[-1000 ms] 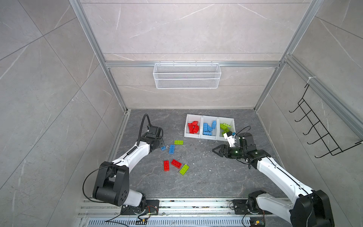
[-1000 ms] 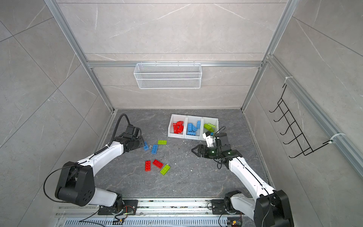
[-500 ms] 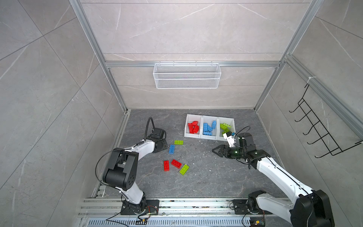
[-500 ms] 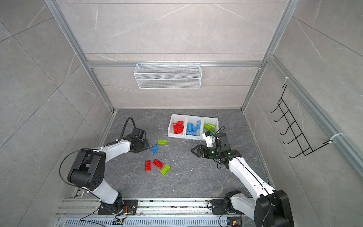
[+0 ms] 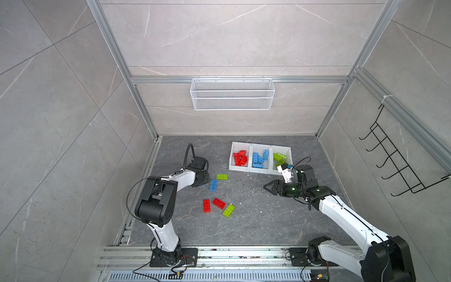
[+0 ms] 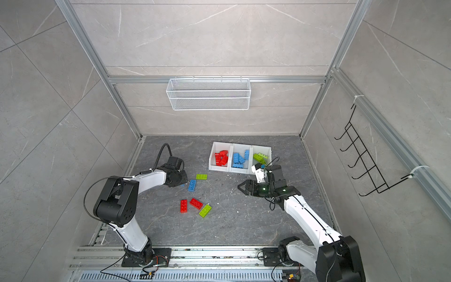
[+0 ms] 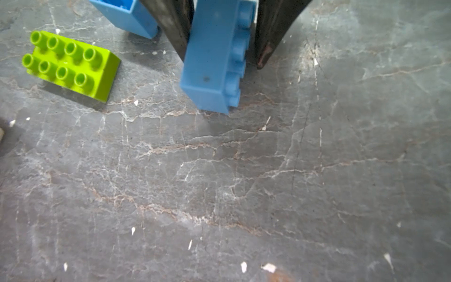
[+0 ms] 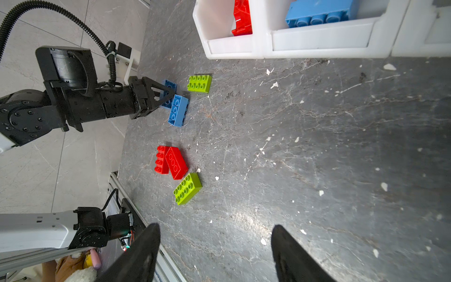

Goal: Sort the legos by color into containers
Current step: 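Close the left gripper on the blue 2x4 brick and lift it, then carry the blue brick into the middle compartment and release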

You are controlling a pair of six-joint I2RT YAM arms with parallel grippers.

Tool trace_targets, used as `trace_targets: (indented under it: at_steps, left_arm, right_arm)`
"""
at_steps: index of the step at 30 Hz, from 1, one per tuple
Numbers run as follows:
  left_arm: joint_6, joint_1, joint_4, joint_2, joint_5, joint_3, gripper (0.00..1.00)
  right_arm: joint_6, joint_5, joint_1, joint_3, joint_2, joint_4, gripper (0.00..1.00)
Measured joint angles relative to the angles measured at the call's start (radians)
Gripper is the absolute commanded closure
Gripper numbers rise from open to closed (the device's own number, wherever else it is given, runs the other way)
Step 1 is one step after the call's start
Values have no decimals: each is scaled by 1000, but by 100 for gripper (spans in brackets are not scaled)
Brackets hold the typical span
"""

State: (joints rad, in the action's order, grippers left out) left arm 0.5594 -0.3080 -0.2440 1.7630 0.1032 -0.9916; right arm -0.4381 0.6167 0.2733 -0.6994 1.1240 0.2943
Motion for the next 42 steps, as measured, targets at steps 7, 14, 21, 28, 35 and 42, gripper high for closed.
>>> trace_targets:
  at_steps: [7,14,21,28,35,42]
  left_arm:
    - [-18,0,-19,3,-1,-20,84]
    - [-51,-29,-64,-13,-2,-103,87]
    - [-103,-161,-100,-30,-17,-325,86]
    - [-178,-291,-101,143,-89,-688,86]
    - [-237,-362,-129,442,-186,-1028,86]
    - [-259,-365,-131,613,-265,-1179,83]
  right_arm:
    - [0,0,0,0,-4,1,26]
    - [0,-12,2,0,-42,4,26]
    - [0,-23,2,0,-68,8,26]
    - [-10,-30,2,29,-169,6,25]
    - [-72,-30,2,92,-283,-20,26]
    - [-90,-30,2,105,-349,-8,26]
